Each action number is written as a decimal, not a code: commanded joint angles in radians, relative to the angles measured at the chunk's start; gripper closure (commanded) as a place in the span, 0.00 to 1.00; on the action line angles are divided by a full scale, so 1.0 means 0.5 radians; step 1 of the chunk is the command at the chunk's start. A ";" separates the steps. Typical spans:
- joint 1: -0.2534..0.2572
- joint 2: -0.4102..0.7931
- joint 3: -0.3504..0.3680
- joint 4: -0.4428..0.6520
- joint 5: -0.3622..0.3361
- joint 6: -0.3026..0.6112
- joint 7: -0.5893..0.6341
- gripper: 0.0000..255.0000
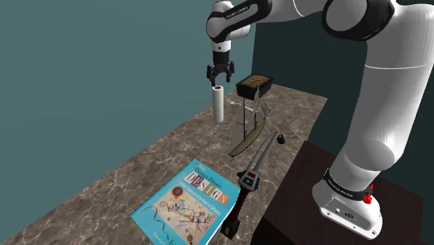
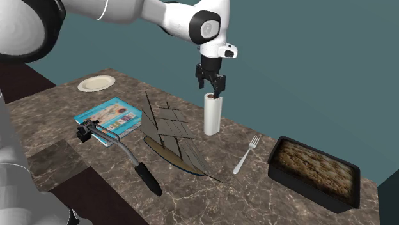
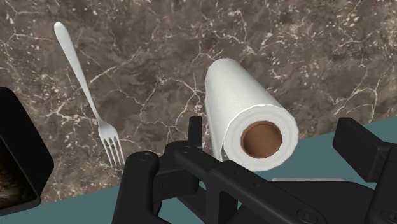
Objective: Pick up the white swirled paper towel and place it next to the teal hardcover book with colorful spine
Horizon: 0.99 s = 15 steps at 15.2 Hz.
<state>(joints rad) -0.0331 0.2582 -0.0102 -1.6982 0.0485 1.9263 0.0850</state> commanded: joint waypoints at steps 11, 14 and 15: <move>-0.010 0.344 0.001 0.211 0.038 0.125 0.008 0.00; -0.010 0.345 0.001 0.212 0.038 0.125 0.008 0.00; -0.010 0.345 0.001 0.212 0.038 0.125 0.008 0.00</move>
<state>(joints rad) -0.0383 0.4300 -0.0099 -1.5928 0.0673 1.9885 0.0891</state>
